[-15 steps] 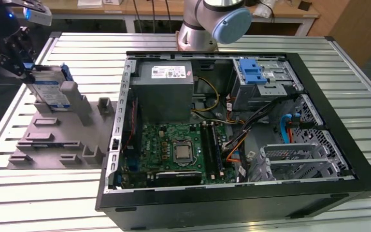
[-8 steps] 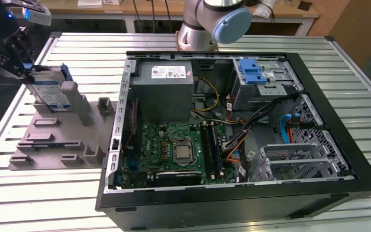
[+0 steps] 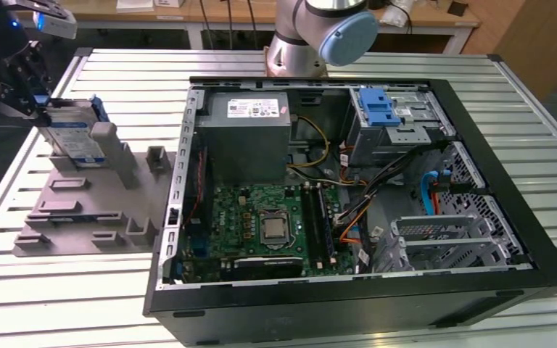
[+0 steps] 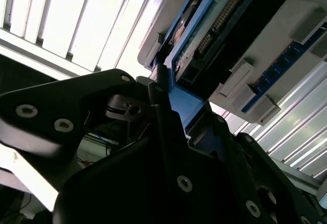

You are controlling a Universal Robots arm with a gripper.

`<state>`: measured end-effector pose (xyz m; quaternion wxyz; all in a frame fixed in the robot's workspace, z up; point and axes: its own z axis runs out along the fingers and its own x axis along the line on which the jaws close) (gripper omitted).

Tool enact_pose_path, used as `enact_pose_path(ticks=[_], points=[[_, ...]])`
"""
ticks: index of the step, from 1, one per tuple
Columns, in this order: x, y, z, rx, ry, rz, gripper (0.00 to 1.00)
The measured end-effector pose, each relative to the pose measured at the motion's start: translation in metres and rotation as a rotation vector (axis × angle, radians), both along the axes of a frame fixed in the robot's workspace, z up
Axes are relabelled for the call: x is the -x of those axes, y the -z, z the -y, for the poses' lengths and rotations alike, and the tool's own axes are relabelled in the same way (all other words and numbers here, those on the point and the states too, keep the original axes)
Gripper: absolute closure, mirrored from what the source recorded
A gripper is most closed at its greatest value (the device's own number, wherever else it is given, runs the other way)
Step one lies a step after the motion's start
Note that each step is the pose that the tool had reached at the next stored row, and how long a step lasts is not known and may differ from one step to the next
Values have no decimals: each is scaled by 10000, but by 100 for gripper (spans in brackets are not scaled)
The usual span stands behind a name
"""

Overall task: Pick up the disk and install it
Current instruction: 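Pick up the disk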

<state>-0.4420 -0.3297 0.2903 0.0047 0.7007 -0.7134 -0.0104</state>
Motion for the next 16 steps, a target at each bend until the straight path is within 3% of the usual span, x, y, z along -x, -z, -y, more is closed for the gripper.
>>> enact_pose_path(ticks=[6,7,13,16], points=[[0,0,0,0,-3,0,62],[0,0,0,0,-2,0,56],[0,-6,0,0,-3,1,56],[0,-7,0,0,-6,1,64]])
